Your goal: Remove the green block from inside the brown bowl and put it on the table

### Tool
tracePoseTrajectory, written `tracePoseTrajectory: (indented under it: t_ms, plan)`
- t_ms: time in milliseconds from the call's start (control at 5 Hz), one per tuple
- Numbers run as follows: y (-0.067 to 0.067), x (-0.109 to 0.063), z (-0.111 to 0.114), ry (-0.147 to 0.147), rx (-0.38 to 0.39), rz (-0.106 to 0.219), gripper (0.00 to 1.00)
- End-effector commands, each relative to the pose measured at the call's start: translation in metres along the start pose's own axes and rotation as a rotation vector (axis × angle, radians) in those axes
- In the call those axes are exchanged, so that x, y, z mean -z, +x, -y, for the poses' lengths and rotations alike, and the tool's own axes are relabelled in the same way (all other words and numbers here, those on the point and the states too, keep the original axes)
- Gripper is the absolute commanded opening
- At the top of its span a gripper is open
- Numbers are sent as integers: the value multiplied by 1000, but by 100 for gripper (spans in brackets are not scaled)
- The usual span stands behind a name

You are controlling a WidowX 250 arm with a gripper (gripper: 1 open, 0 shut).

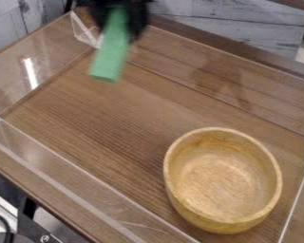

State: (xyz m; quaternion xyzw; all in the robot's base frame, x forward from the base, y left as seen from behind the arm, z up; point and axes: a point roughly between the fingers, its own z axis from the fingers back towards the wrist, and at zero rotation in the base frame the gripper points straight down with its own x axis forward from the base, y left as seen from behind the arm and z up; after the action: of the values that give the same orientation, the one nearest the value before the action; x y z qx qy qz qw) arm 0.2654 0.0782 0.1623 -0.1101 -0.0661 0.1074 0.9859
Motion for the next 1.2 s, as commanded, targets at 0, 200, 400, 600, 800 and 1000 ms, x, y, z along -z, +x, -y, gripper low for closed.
tracePoseTrajectory:
  t_ms: [0, 200, 400, 600, 800, 1000]
  plan:
    - [-1, -7, -20, 8, 73, 66, 0]
    - [-11, 9, -18, -5, 119, 65, 0]
    - [-18, 25, -9, -14, 171, 73, 0]
    - [-24, 40, 1, -19, 218, 78, 0]
    - [-32, 52, 16, -24, 262, 81, 0]
    - [-39, 65, 33, -25, 305, 81, 0]
